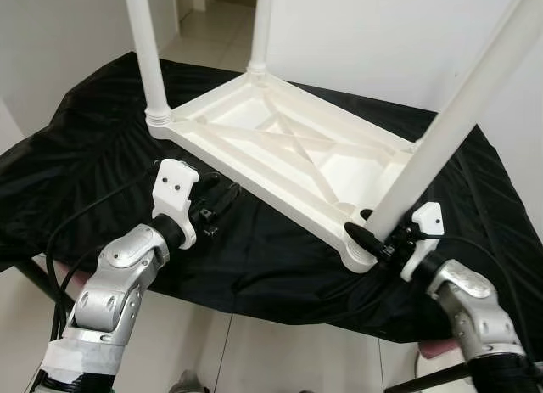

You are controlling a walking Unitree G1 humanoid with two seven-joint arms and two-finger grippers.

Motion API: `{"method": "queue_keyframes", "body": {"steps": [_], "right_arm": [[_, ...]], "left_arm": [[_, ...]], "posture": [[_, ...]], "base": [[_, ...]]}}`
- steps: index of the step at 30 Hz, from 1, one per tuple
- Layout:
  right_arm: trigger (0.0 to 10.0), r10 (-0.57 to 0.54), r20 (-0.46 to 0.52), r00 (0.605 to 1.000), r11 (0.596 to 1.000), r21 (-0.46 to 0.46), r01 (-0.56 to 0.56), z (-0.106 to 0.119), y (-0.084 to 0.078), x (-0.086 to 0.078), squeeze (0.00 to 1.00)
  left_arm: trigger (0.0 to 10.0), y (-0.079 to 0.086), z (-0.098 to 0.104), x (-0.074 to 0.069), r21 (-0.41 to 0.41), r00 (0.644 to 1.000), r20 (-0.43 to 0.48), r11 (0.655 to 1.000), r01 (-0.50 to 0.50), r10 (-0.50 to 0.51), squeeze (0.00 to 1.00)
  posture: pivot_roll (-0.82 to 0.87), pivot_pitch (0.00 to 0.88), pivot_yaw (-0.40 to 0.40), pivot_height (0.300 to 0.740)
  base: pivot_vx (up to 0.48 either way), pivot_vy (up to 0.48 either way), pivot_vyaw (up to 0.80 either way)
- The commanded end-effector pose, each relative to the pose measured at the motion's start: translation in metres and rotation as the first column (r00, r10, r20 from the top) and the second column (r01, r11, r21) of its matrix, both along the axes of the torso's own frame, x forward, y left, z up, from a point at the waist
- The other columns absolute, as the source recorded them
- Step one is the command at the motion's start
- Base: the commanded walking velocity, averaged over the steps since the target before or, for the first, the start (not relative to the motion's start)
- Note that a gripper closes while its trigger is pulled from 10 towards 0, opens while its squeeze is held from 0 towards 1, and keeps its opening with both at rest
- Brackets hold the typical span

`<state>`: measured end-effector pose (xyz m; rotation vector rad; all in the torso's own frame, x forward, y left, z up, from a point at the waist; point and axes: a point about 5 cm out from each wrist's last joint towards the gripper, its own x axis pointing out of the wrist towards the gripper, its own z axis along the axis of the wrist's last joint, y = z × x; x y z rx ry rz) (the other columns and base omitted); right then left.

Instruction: Building children table

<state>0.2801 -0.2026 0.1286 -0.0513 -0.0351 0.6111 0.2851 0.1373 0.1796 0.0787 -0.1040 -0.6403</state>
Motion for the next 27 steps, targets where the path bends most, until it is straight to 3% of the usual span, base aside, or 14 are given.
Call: {"method": "queue_keyframes", "body": {"steps": [1, 2, 4, 5, 7, 9, 10, 11, 13, 15, 24, 25, 26, 27], "right_arm": [[10.0, -0.031, -0.020, 0.999, 0.999, -0.021, 0.031, -0.005, 0.001, 0.000, 0.00], [10.0, -0.093, -0.013, 0.996, 0.996, -0.013, 0.093, -0.008, 0.004, 0.001, 0.00], [10.0, -0.093, -0.013, 0.996, 0.996, -0.013, 0.093, -0.008, 0.004, 0.001, 0.00], [10.0, -0.179, -0.027, 0.983, 0.984, -0.010, 0.179, -0.014, 0.004, 0.003, 0.00], [10.0, -0.370, -0.033, 0.929, 0.929, -0.032, 0.369, -0.024, -0.005, 0.007, 0.00], [10.0, -0.370, -0.033, 0.929, 0.929, -0.032, 0.369, -0.024, -0.005, 0.007, 0.00], [10.0, -0.448, -0.041, 0.893, 0.894, -0.037, 0.447, -0.027, -0.011, 0.009, 0.00], [10.0, -0.448, -0.041, 0.893, 0.894, -0.037, 0.447, -0.027, -0.011, 0.009, 0.00], [10.0, -0.559, -0.050, 0.828, 0.829, -0.023, 0.559, -0.028, -0.019, 0.013, 0.00], [10.0, -0.585, -0.057, 0.809, 0.811, -0.020, 0.585, -0.029, -0.019, 0.016, 0.00], [10.0, -0.577, -0.048, 0.816, 0.816, 0.014, 0.578, -0.023, 0.005, 0.035, 0.00], [10.0, -0.543, -0.041, 0.839, 0.839, 0.018, 0.544, -0.020, 0.020, 0.041, 0.00], [10.0, -0.543, -0.041, 0.839, 0.839, 0.018, 0.544, -0.020, 0.020, 0.041, 0.00], [10.0, -0.512, -0.042, 0.858, 0.858, 0.025, 0.514, -0.018, 0.035, 0.045, 0.00]], "left_arm": [[10.0, -0.005, -0.001, -0.002, 0.014, 0.999, -0.001, 0.999, 0.042, -0.042, 0.00], [10.0, -0.004, -0.001, -0.003, 0.014, 0.999, -0.003, 0.999, 0.041, -0.041, 0.00], [10.0, -0.004, -0.001, -0.003, 0.014, 0.999, -0.003, 0.999, 0.041, -0.041, 0.00], [10.0, -0.004, -0.001, -0.003, 0.015, 0.999, -0.004, 0.999, 0.040, -0.040, 0.00], [10.0, -0.003, -0.001, -0.004, 0.014, 0.999, -0.007, 0.999, 0.038, -0.038, 0.00], [10.0, -0.003, -0.001, -0.004, 0.014, 0.999, -0.007, 0.999, 0.038, -0.038, 0.00], [10.0, -0.003, -0.001, -0.004, 0.013, 0.999, -0.008, 0.999, 0.038, -0.038, 0.00], [10.0, -0.003, -0.001, -0.004, 0.013, 0.999, -0.008, 0.999, 0.038, -0.038, 0.00], [10.0, -0.003, -0.001, -0.003, 0.012, 0.999, -0.008, 0.999, 0.039, -0.039, 0.00], [10.0, -0.003, -0.001, -0.003, 0.011, 0.999, -0.009, 0.999, 0.040, -0.040, 0.00], [10.0, -0.005, 0.000, -0.002, 0.004, 0.999, -0.012, 0.999, 0.044, -0.044, 0.00], [10.0, -0.005, 0.000, -0.002, 0.002, 0.999, -0.011, 0.999, 0.044, -0.044, 0.00], [10.0, -0.005, 0.000, -0.002, 0.002, 0.999, -0.011, 0.999, 0.044, -0.044, 0.00], [10.0, -0.005, 0.001, -0.001, 0.001, 0.999, -0.010, 0.999, 0.044, -0.044, 0.00]], "posture": [[0.16, 0.056, -0.069, 0.740], [0.16, 0.060, -0.068, 0.740], [0.16, 0.060, -0.068, 0.740], [0.16, 0.061, -0.068, 0.740], [0.16, 0.065, -0.067, 0.740], [0.16, 0.065, -0.067, 0.740], [0.16, 0.067, -0.066, 0.740], [0.16, 0.067, -0.066, 0.740], [0.15, 0.069, -0.063, 0.740], [0.15, 0.071, -0.062, 0.740], [0.15, 0.076, -0.057, 0.740], [0.15, 0.081, -0.058, 0.740], [0.15, 0.081, -0.058, 0.740], [0.16, 0.086, -0.059, 0.740]], "base": [[0.000, 0.000, 0.00], [0.000, 0.000, 0.00], [0.000, 0.000, 0.00], [0.000, 0.000, 0.00], [0.000, 0.000, 0.00], [0.000, 0.000, 0.00], [0.000, 0.000, 0.00], [0.000, 0.000, 0.00], [0.000, 0.000, 0.00], [0.000, 0.000, 0.00], [0.000, 0.000, 0.00], [0.000, 0.000, 0.00], [0.000, 0.000, 0.00], [0.000, 0.000, 0.00]]}}
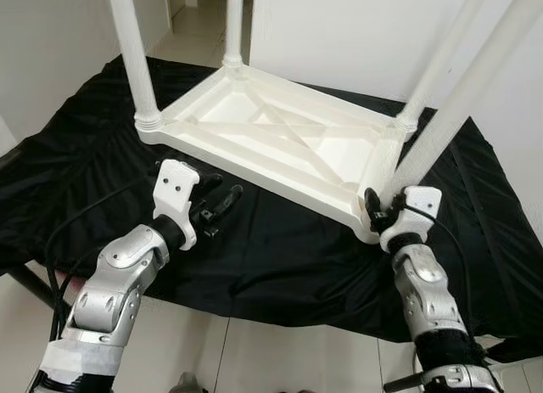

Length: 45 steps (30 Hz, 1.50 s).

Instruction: Building children table

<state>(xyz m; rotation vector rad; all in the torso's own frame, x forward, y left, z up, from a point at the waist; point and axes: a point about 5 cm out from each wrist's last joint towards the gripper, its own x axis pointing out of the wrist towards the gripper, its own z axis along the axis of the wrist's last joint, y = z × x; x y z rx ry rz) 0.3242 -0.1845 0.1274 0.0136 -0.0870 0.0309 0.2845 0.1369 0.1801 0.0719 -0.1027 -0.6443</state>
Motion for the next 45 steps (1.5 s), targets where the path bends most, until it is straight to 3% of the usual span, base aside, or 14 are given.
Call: {"method": "queue_keyframes", "body": {"steps": [1, 2, 3, 4, 5, 9, 15, 22, 25, 29, 34, 40, 43, 45], "right_arm": [[10.0, 0.040, -0.088, 0.995, 0.999, -0.029, -0.042, -0.017, 0.017, 0.001, 0.00], [10.0, 0.040, -0.088, 0.995, 0.999, -0.029, -0.042, -0.017, 0.017, 0.001, 0.00], [10.0, 0.090, -0.085, 0.992, 0.995, -0.026, -0.093, -0.015, 0.031, 0.004, 0.00], [10.0, 0.090, -0.085, 0.992, 0.995, -0.026, -0.093, -0.015, 0.031, 0.004, 0.00], [10.0, 0.141, -0.076, 0.987, 0.989, -0.026, -0.143, -0.013, 0.045, 0.005, 0.00], [10.0, 0.196, -0.069, 0.978, 0.979, -0.052, -0.199, -0.013, 0.059, 0.005, 0.00], [10.0, 0.169, -0.067, 0.983, 0.982, -0.068, -0.174, -0.015, 0.050, 0.004, 0.00], [10.0, 0.222, -0.044, 0.974, 0.969, -0.099, -0.226, -0.013, 0.045, -0.002, 0.00], [10.0, 0.250, -0.054, 0.967, 0.958, -0.133, -0.255, -0.011, 0.031, -0.003, 0.00], [10.0, 0.188, -0.058, 0.980, 0.969, -0.150, -0.195, -0.009, 0.017, 0.001, 0.00], [10.0, 0.062, -0.063, 0.996, 0.993, -0.101, -0.068, -0.009, 0.015, 0.002, 0.00], [10.0, -0.131, -0.089, 0.987, 0.991, -0.028, 0.129, -0.016, 0.039, -0.005, 0.00], [10.0, -0.184, -0.108, 0.977, 0.983, -0.003, 0.184, -0.018, 0.048, -0.007, 0.00], [10.0, -0.163, -0.105, 0.981, 0.986, 0.003, 0.165, -0.017, 0.054, -0.007, 0.00]], "left_arm": [[10.0, -0.005, 0.001, -0.001, 0.006, 0.999, -0.006, 0.999, 0.039, -0.039, 0.00], [10.0, -0.005, 0.001, -0.001, 0.006, 0.999, -0.006, 0.999, 0.039, -0.039, 0.00], [10.0, -0.005, 0.001, -0.001, 0.006, 0.999, -0.006, 0.999, 0.039, -0.039, 0.00], [10.0, -0.005, 0.001, -0.001, 0.006, 0.999, -0.006, 0.999, 0.039, -0.039, 0.00], [10.0, -0.006, 0.002, -0.001, 0.004, 0.999, -0.007, 0.999, 0.040, -0.039, 0.00], [10.0, -0.015, 0.001, -0.004, -0.005, 0.997, -0.016, 0.997, 0.073, -0.073, 0.00], [10.0, -0.047, -0.005, -0.015, -0.013, 0.982, -0.034, 0.983, 0.184, -0.184, 0.00], [10.0, -0.067, -0.007, -0.022, -0.026, 0.963, -0.047, 0.964, 0.263, -0.264, 0.00], [10.0, -0.077, -0.008, -0.025, -0.067, 0.940, -0.099, 0.944, 0.322, -0.328, 0.00], [10.0, -0.083, -0.008, -0.025, -0.060, 0.929, -0.120, 0.937, 0.344, -0.349, 0.00], [10.0, -0.087, -0.006, -0.024, -0.069, 0.928, -0.117, 0.935, 0.347, -0.353, 0.00], [10.0, -0.091, -0.002, -0.021, -0.085, 0.931, -0.103, 0.936, 0.342, -0.350, 0.00], [10.0, -0.094, -0.001, -0.021, -0.103, 0.931, -0.105, 0.935, 0.339, -0.349, 0.00], [10.0, -0.096, 0.000, -0.021, -0.112, 0.932, -0.106, 0.935, 0.336, -0.348, 0.00]], "posture": [[0.16, 0.086, -0.059, 0.740], [0.16, 0.086, -0.059, 0.740], [0.16, 0.090, -0.059, 0.740], [0.16, 0.090, -0.059, 0.740], [0.16, 0.093, -0.061, 0.740], [0.16, 0.099, -0.064, 0.740], [0.16, 0.100, -0.070, 0.740], [0.15, 0.096, -0.072, 0.740], [0.15, 0.098, -0.072, 0.740], [0.14, 0.097, -0.069, 0.740], [0.13, 0.095, -0.072, 0.740], [0.12, 0.092, -0.074, 0.740], [0.11, 0.089, -0.069, 0.740], [0.12, 0.087, -0.072, 0.740]], "base": [[0.000, 0.000, 0.00], [0.000, 0.000, 0.00], [0.000, 0.000, 0.00], [0.000, 0.000, 0.00], [0.000, 0.000, 0.00], [0.000, 0.000, 0.00], [0.000, 0.000, 0.00], [0.000, 0.000, 0.00], [0.000, 0.000, 0.00], [0.000, 0.000, 0.00], [0.000, 0.000, 0.00], [0.000, 0.000, 0.00], [0.000, 0.000, 0.00], [0.000, 0.000, 0.00]]}}
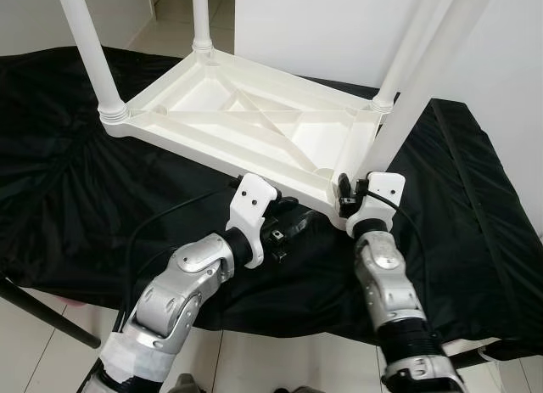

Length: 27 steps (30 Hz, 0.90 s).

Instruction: Building children table

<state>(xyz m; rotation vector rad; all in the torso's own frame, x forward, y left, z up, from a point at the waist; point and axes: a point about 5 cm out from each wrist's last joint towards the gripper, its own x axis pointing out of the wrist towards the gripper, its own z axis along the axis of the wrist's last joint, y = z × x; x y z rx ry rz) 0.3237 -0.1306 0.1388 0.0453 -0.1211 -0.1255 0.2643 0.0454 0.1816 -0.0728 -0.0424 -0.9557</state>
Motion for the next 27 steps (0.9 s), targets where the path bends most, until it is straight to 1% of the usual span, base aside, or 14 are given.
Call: {"method": "queue_keyframes", "body": {"steps": [1, 3, 4, 5, 9, 13, 16, 17, 18, 20, 22, 23, 25, 27], "right_arm": [[10.0, 0.015, -0.130, 0.991, 1.000, -0.007, -0.016, -0.028, 0.004, -0.007, 0.00], [10.0, 0.015, -0.130, 0.991, 1.000, -0.007, -0.016, -0.028, 0.004, -0.007, 0.00], [10.0, 0.050, -0.114, 0.992, 0.999, -0.001, -0.050, -0.026, 0.006, -0.007, 0.00], [10.0, 0.077, -0.093, 0.993, 0.997, 0.028, -0.074, -0.024, 0.004, -0.007, 1.00], [10.0, 0.084, -0.070, 0.994, 0.996, 0.036, -0.082, -0.021, 0.000, -0.007, 1.00], [10.0, 0.102, 0.001, 0.995, 0.994, 0.041, -0.102, -0.010, -0.013, -0.006, 1.00], [10.0, 0.126, 0.012, 0.992, 0.991, 0.037, -0.126, -0.007, -0.016, -0.006, 1.00], [10.0, 0.170, 0.018, 0.985, 0.985, 0.025, -0.171, -0.005, -0.018, -0.006, 0.00], [10.0, 0.170, 0.018, 0.985, 0.985, 0.025, -0.171, -0.005, -0.018, -0.006, 0.00], [10.0, 0.240, 0.026, 0.971, 0.971, -0.006, -0.240, -0.001, -0.022, -0.006, 0.00], [10.0, 0.240, 0.026, 0.971, 0.971, -0.006, -0.240, -0.001, -0.022, -0.006, 0.00], [10.0, 0.288, 0.025, 0.957, 0.958, -0.026, -0.287, 0.001, -0.025, -0.006, 0.00], [10.0, 0.288, 0.025, 0.957, 0.958, -0.026, -0.287, 0.001, -0.025, -0.006, 0.00], [10.0, 0.420, -0.003, 0.907, 0.902, -0.105, -0.418, 0.005, -0.038, -0.002, 0.00]], "left_arm": [[10.0, -0.007, -0.001, -0.001, -0.004, 0.999, -0.018, 0.999, 0.034, -0.034, 0.00], [10.0, -0.007, -0.001, -0.001, -0.004, 0.999, -0.018, 0.999, 0.034, -0.034, 0.00], [10.0, -0.009, -0.001, -0.001, -0.006, 0.999, -0.019, 1.000, 0.029, -0.029, 0.00], [10.0, -0.011, -0.002, -0.002, 0.000, 1.000, -0.016, 1.000, 0.017, -0.017, 0.00], [10.0, -0.012, -0.003, -0.002, 0.004, 1.000, -0.014, 1.000, 0.004, -0.004, 0.00], [10.0, -0.012, -0.013, 0.002, 0.087, 0.998, -0.013, 0.994, -0.066, 0.067, 0.00], [10.0, -0.012, -0.017, 0.002, 0.110, 0.997, -0.013, 0.991, -0.071, 0.073, 0.00], [10.0, -0.011, -0.019, 0.002, 0.127, 0.997, -0.008, 0.989, -0.072, 0.074, 0.00], [10.0, -0.011, -0.019, 0.002, 0.127, 0.997, -0.008, 0.989, -0.072, 0.074, 0.00], [10.0, -0.010, -0.022, 0.001, 0.153, 0.996, 0.011, 0.985, -0.084, 0.083, 0.00], [10.0, -0.010, -0.022, 0.001, 0.153, 0.996, 0.011, 0.985, -0.084, 0.083, 0.00], [10.0, -0.010, -0.023, 0.001, 0.159, 0.997, 0.016, 0.984, -0.083, 0.081, 0.00], [10.0, -0.010, -0.023, 0.001, 0.159, 0.997, 0.016, 0.984, -0.083, 0.081, 0.00], [10.0, -0.010, -0.023, -0.001, 0.162, 0.997, 0.022, 0.984, -0.071, 0.068, 0.00]], "posture": [[0.12, 0.081, -0.070, 0.740], [0.12, 0.081, -0.070, 0.740], [0.12, 0.080, -0.070, 0.740], [0.12, 0.074, -0.069, 0.740], [0.13, 0.073, -0.069, 0.740], [0.14, 0.068, -0.073, 0.740], [0.14, 0.068, -0.074, 0.740], [0.14, 0.068, -0.074, 0.740], [0.14, 0.068, -0.074, 0.740], [0.14, 0.069, -0.075, 0.740], [0.14, 0.069, -0.075, 0.740], [0.13, 0.068, -0.076, 0.740], [0.13, 0.068, -0.076, 0.740], [0.14, 0.061, -0.070, 0.740]], "base": [[0.000, 0.000, 0.00], [0.000, 0.000, 0.00], [0.000, 0.000, 0.00], [0.000, 0.000, 0.00], [0.000, 0.000, 0.00], [0.000, 0.000, 0.00], [0.000, 0.000, 0.00], [0.000, 0.000, 0.00], [0.000, 0.000, 0.00], [0.000, 0.000, 0.00], [0.000, 0.000, 0.00], [0.000, 0.000, 0.00], [0.000, 0.000, 0.00], [0.000, 0.000, 0.00]]}}
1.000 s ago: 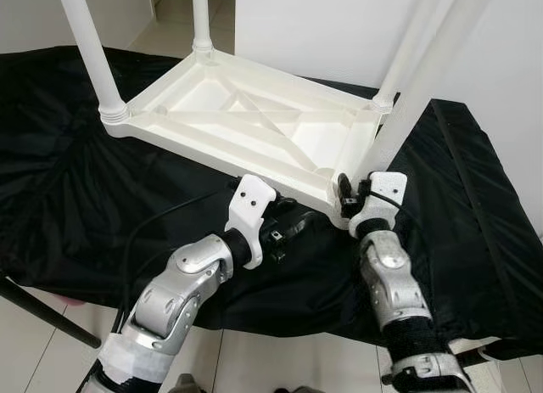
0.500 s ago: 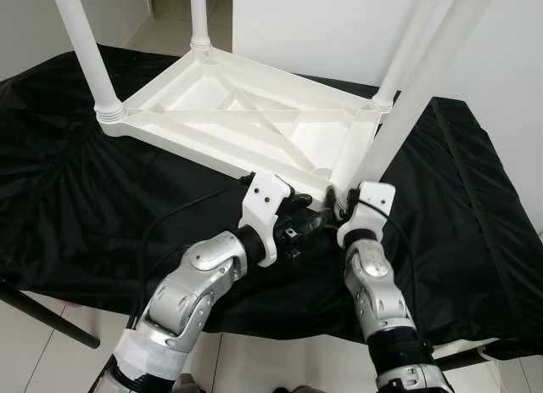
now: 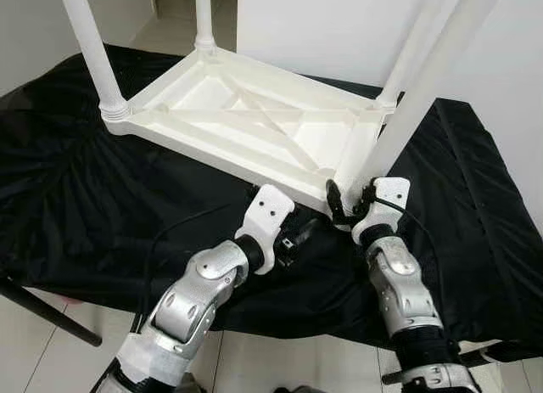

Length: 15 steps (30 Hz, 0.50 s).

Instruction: Building children table

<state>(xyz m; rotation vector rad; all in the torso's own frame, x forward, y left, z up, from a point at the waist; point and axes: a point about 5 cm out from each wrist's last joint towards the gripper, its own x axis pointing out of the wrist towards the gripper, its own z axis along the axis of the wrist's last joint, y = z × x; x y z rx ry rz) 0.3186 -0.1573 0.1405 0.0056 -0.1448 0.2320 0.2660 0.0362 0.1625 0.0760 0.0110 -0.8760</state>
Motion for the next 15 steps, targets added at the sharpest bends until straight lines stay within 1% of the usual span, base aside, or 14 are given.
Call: {"method": "queue_keyframes", "body": {"steps": [1, 2, 3, 4, 6, 7, 9, 10, 12, 13, 14, 15], "right_arm": [[10.0, 0.118, -0.012, 0.993, 0.990, -0.070, -0.119, 0.005, -0.016, 0.004, 0.00], [10.0, 0.118, -0.012, 0.993, 0.990, -0.070, -0.119, 0.005, -0.016, 0.004, 0.00], [10.0, 0.158, -0.019, 0.987, 0.983, -0.094, -0.159, 0.006, -0.019, 0.005, 0.00], [10.0, 0.158, -0.019, 0.987, 0.983, -0.094, -0.159, 0.006, -0.019, 0.005, 0.00], [10.0, 0.229, -0.034, 0.973, 0.965, -0.126, -0.232, 0.005, -0.022, 0.006, 0.00], [10.0, 0.229, -0.034, 0.973, 0.965, -0.126, -0.232, 0.005, -0.022, 0.006, 0.00], [10.0, 0.284, -0.063, 0.957, 0.946, -0.147, -0.290, 0.002, -0.027, 0.007, 0.00], [10.0, 0.284, -0.063, 0.957, 0.946, -0.147, -0.290, 0.002, -0.027, 0.007, 0.00], [10.0, 0.344, -0.124, 0.931, 0.917, -0.168, -0.362, -0.004, -0.032, 0.007, 0.00], [10.0, 0.344, -0.124, 0.931, 0.917, -0.168, -0.362, -0.004, -0.032, 0.007, 0.00], [10.0, 0.383, -0.163, 0.909, 0.893, -0.186, -0.410, -0.009, -0.035, 0.007, 0.00], [10.0, 0.383, -0.163, 0.909, 0.893, -0.186, -0.410, -0.009, -0.035, 0.007, 0.00]], "left_arm": [[10.0, -0.001, -0.003, -0.002, 0.013, 1.000, -0.001, 1.000, 0.015, -0.015, 0.00], [10.0, -0.001, -0.003, -0.002, 0.013, 1.000, -0.001, 1.000, 0.015, -0.015, 0.00], [10.0, -0.001, -0.003, -0.002, 0.019, 1.000, 0.004, 1.000, 0.018, -0.018, 0.00], [10.0, -0.001, -0.003, -0.002, 0.019, 1.000, 0.004, 1.000, 0.018, -0.018, 0.00], [10.0, -0.002, -0.002, -0.002, 0.029, 1.000, 0.018, 0.999, 0.023, -0.024, 0.00], [10.0, -0.002, -0.002, -0.002, 0.029, 1.000, 0.018, 0.999, 0.023, -0.024, 0.00], [10.0, -0.002, -0.001, -0.002, 0.026, 0.999, 0.017, 0.999, 0.027, -0.028, 0.00], [10.0, -0.002, -0.001, -0.002, 0.026, 0.999, 0.017, 0.999, 0.027, -0.028, 0.00], [10.0, -0.003, -0.002, -0.003, 0.020, 0.999, 0.001, 0.999, 0.038, -0.038, 0.00], [10.0, -0.003, -0.002, -0.003, 0.020, 0.999, 0.001, 0.999, 0.038, -0.038, 0.00], [10.0, -0.005, -0.003, -0.004, 0.018, 0.999, -0.008, 0.999, 0.049, -0.049, 0.00], [10.0, -0.005, -0.003, -0.004, 0.018, 0.999, -0.008, 0.999, 0.049, -0.049, 0.00]], "posture": [[0.14, 0.061, -0.070, 0.740], [0.14, 0.061, -0.070, 0.740], [0.14, 0.058, -0.068, 0.740], [0.14, 0.058, -0.068, 0.740], [0.14, 0.056, -0.064, 0.740], [0.14, 0.056, -0.064, 0.740], [0.15, 0.053, -0.066, 0.740], [0.15, 0.053, -0.066, 0.740], [0.15, 0.053, -0.068, 0.740], [0.15, 0.053, -0.068, 0.740], [0.15, 0.053, -0.069, 0.740], [0.15, 0.053, -0.069, 0.740]], "base": [[0.000, 0.000, 0.00], [0.000, 0.000, 0.00], [0.000, 0.000, 0.00], [0.000, 0.000, 0.00], [0.000, 0.000, 0.00], [0.000, 0.000, 0.00], [0.000, 0.000, 0.00], [0.000, 0.000, 0.00], [0.000, 0.000, 0.00], [0.000, 0.000, 0.00], [0.000, 0.000, 0.00], [0.000, 0.000, 0.00]]}}
